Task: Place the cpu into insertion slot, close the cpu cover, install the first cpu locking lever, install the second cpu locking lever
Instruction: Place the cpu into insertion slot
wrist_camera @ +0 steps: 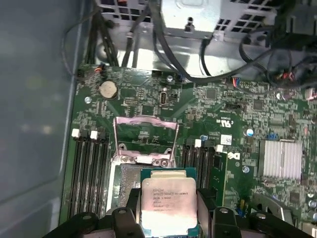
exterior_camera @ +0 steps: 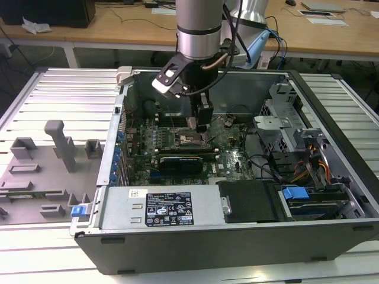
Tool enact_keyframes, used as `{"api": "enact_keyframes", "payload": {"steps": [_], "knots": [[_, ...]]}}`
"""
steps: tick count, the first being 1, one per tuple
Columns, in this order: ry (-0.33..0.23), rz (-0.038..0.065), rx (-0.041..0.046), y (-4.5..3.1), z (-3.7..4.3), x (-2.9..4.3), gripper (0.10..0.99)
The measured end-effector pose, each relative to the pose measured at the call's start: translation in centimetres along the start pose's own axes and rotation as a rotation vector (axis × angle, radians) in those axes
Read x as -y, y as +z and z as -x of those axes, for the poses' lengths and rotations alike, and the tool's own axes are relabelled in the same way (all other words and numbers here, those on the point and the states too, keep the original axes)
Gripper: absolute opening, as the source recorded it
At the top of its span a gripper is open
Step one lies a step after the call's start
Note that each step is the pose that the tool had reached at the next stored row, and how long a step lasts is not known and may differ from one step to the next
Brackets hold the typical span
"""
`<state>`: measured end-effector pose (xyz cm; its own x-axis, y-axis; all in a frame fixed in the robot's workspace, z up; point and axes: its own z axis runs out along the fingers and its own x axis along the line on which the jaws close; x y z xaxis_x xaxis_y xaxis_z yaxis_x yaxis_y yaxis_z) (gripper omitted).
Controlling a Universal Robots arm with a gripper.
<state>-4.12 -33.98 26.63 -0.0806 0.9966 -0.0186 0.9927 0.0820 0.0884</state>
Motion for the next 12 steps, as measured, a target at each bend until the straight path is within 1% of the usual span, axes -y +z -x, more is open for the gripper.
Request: {"api": "enact_keyframes", "payload": {"steps": [2, 7, 12], "knots": [[0.020, 0.000, 0.0017, 0.33, -0.06, 0.07, 0.541], [0.023, 0.002, 0.0023, 0.91, -0.30, 0.34, 0.541], [0.023, 0.010, 0.0028, 1.67, -0.79, 1.05, 0.541]]}}
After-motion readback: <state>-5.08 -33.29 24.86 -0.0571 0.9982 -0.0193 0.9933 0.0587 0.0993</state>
